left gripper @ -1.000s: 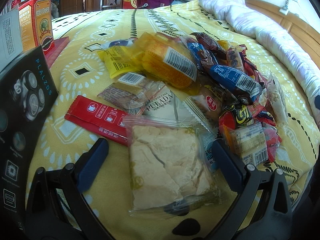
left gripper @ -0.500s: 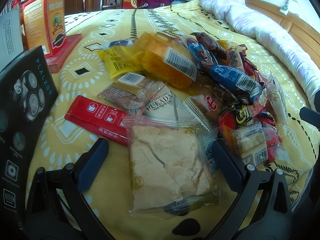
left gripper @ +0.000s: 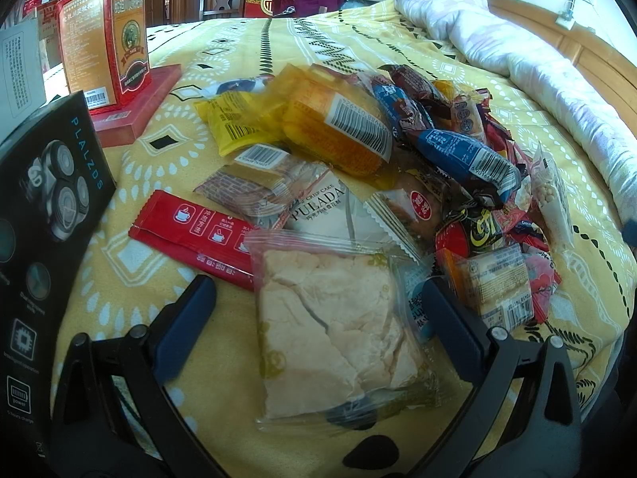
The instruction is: Organize snacks
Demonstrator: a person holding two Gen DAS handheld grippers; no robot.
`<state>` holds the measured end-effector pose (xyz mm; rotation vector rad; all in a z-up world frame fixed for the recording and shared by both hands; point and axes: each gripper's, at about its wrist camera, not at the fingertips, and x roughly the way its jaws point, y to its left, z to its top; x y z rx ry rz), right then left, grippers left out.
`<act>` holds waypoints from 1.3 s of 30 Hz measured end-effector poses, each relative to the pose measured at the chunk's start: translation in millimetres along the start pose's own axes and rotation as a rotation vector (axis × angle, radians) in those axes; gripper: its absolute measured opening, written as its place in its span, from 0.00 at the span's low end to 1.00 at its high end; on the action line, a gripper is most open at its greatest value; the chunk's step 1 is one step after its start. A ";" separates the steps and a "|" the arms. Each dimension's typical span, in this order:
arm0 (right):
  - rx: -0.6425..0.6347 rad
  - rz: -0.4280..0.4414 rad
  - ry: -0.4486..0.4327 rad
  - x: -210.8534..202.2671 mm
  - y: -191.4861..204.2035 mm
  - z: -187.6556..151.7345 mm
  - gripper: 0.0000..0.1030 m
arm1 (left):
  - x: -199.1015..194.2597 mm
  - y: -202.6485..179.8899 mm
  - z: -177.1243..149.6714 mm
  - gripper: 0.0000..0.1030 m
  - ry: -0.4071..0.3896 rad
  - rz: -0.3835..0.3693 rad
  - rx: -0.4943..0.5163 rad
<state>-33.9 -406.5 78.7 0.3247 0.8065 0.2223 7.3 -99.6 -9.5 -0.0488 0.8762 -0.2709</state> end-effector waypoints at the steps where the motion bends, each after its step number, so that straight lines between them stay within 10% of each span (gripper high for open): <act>1: 0.006 0.004 0.005 -2.1 -1.6 -2.0 0.84 | 0.0 0.1 0.0 1.00 0.000 0.000 0.000; 21: -0.045 -0.125 0.119 1.2 -45.7 11.2 0.90 | 9.0 -2.4 12.2 1.00 0.052 0.024 -0.050; 25: -0.016 -0.088 0.094 -1.0 -44.3 13.0 0.90 | -1.7 -2.3 14.3 1.00 0.202 -0.059 -0.008; 31: -0.101 0.025 0.086 -5.4 -17.3 -8.2 0.90 | -65.0 1.8 -24.9 1.00 0.181 -0.223 0.027; 39: -0.262 0.141 0.226 65.0 42.5 -5.4 0.83 | -89.5 2.6 -24.6 1.00 0.115 -0.158 -0.016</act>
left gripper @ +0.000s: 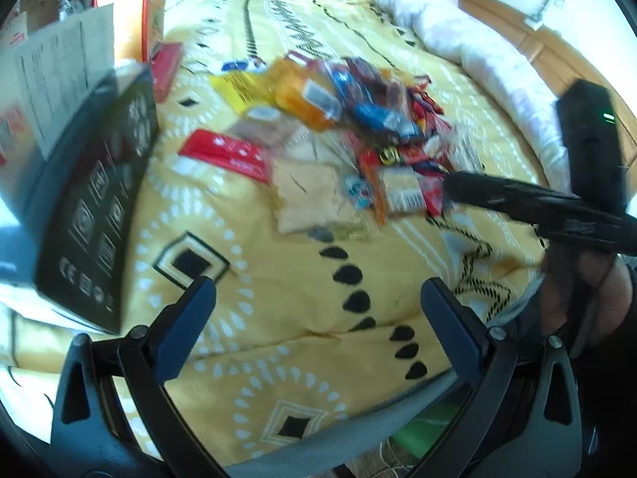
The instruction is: Organize snacks
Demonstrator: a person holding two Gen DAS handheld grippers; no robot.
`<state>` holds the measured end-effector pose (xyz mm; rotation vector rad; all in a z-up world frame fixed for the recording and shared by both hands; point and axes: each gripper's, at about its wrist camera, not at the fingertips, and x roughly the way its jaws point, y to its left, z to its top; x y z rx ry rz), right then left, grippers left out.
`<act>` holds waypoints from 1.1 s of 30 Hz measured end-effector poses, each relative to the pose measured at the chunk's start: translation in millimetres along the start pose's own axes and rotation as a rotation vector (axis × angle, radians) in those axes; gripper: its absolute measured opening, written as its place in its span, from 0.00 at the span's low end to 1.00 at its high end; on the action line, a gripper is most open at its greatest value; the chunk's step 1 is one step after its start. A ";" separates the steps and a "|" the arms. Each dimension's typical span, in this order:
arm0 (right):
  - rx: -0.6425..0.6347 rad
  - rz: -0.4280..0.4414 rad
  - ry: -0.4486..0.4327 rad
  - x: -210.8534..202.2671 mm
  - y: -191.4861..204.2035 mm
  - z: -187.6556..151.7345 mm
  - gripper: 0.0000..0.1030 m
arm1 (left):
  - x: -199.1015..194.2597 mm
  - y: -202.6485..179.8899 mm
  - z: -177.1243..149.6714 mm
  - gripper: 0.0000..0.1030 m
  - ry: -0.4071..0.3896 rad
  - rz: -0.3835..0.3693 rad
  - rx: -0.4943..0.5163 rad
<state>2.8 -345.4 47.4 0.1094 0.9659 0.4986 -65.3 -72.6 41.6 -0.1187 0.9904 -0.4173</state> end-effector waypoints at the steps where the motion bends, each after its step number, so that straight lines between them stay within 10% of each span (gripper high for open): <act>1: -0.001 -0.011 0.018 10.8 1.9 3.0 0.81 | -0.1 -0.7 2.6 1.00 -0.008 0.005 0.001; 9: -0.056 -0.135 0.066 59.1 21.0 1.5 0.49 | 3.6 -6.7 9.0 1.00 -0.014 0.014 0.022; 18: 0.066 -0.078 -0.113 -36.2 1.6 -23.7 0.45 | 44.4 3.1 45.5 1.00 -0.012 0.065 -0.084; 26: 0.163 -0.069 -0.102 -43.4 -23.2 -34.5 0.45 | 89.2 -6.4 47.6 0.99 0.045 0.159 0.023; 33: 0.142 -0.063 -0.108 -40.4 -14.4 -33.7 0.45 | 64.4 -8.9 45.8 0.57 0.036 0.102 0.060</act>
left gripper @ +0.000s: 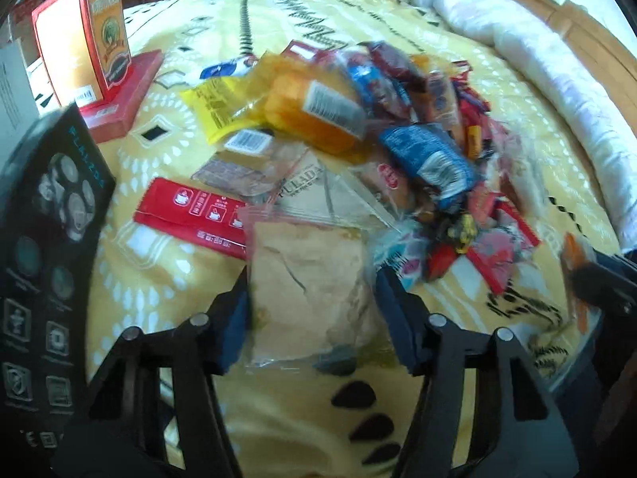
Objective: Organize snacks
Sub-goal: 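Grasp the beige barcoded packet with the right gripper, then carry the beige packet toward the glass bowl with the right gripper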
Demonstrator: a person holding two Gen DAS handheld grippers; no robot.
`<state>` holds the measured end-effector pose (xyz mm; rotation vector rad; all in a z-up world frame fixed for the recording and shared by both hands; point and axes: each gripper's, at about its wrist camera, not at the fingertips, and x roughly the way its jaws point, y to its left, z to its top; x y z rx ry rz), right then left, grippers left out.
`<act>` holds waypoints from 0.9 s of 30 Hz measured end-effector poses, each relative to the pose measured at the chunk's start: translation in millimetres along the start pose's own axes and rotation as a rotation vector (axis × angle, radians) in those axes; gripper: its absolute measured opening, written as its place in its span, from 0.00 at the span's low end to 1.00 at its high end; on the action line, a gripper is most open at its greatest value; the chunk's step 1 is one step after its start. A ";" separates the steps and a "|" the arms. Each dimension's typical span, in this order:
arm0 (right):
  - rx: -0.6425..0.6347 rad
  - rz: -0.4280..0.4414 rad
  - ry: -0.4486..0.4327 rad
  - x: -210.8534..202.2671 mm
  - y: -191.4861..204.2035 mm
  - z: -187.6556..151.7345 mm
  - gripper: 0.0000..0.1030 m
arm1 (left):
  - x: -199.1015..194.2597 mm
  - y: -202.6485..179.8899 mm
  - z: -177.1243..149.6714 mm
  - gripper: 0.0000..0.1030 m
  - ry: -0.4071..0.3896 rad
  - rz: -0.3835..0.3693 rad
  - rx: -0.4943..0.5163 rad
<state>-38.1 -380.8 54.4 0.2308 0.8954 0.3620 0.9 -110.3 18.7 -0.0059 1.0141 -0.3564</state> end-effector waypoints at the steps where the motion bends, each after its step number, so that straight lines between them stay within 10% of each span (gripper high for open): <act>1: -0.005 -0.001 -0.005 -1.2 2.4 1.4 0.45 | -6.0 0.5 -0.6 0.54 -0.004 -0.015 0.003; 16: -0.143 0.024 -0.157 -43.0 72.8 61.6 0.45 | -165.5 35.8 20.8 0.49 -0.305 -0.103 -0.035; 27: -0.321 0.182 -0.250 -32.0 197.2 135.6 0.45 | -265.7 176.2 26.6 0.47 -0.495 0.113 -0.275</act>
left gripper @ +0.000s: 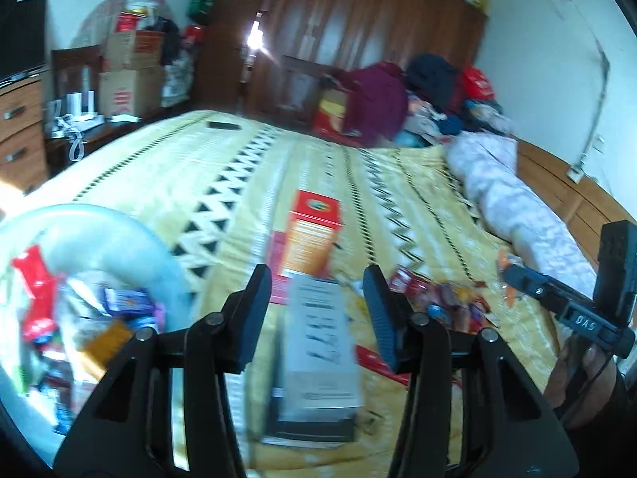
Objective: Organize snacks
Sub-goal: 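Carry the beige packet toward the glass bowl with the right gripper, then grasp the blue chip bag with the left gripper while the right holds the beige packet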
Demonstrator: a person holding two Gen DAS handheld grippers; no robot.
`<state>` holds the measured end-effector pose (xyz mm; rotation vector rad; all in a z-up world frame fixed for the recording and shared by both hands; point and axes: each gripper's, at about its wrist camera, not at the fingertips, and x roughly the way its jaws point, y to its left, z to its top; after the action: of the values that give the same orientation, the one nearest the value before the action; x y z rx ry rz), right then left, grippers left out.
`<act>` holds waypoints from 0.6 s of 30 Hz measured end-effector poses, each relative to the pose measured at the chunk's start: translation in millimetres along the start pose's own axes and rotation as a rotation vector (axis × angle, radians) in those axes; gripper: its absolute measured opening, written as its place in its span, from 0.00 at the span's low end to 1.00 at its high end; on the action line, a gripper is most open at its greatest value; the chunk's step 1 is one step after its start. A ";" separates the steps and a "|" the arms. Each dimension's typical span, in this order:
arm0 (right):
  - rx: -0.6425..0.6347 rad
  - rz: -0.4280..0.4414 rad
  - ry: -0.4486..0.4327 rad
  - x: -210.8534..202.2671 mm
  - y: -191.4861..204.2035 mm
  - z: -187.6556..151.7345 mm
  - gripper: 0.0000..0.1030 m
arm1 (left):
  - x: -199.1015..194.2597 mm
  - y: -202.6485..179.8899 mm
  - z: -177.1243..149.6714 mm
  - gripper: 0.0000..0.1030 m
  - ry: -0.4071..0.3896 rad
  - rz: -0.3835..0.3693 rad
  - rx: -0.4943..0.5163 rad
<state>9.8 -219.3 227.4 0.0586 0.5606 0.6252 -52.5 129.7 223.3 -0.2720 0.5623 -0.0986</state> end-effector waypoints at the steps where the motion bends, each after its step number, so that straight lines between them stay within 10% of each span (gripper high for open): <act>1: -0.006 0.013 -0.002 6.0 7.2 4.4 0.45 | -2.1 8.9 1.4 0.47 0.008 0.003 -0.013; 9: 0.007 -0.021 0.037 14.4 9.9 -12.1 0.45 | 9.4 -63.4 -61.6 0.53 0.237 -0.277 0.132; 13: 0.059 -0.100 0.074 -6.4 -21.1 -42.2 0.45 | 63.2 -97.7 -133.0 0.54 0.479 -0.243 0.138; 18: 0.176 -0.163 0.134 -32.2 -70.9 -87.8 0.45 | 121.1 -118.8 -186.8 0.56 0.586 -0.108 0.211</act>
<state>-18.7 -305.3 152.7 0.1359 0.7416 0.4215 -53.2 -46.8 43.1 -0.0617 1.1104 -0.3470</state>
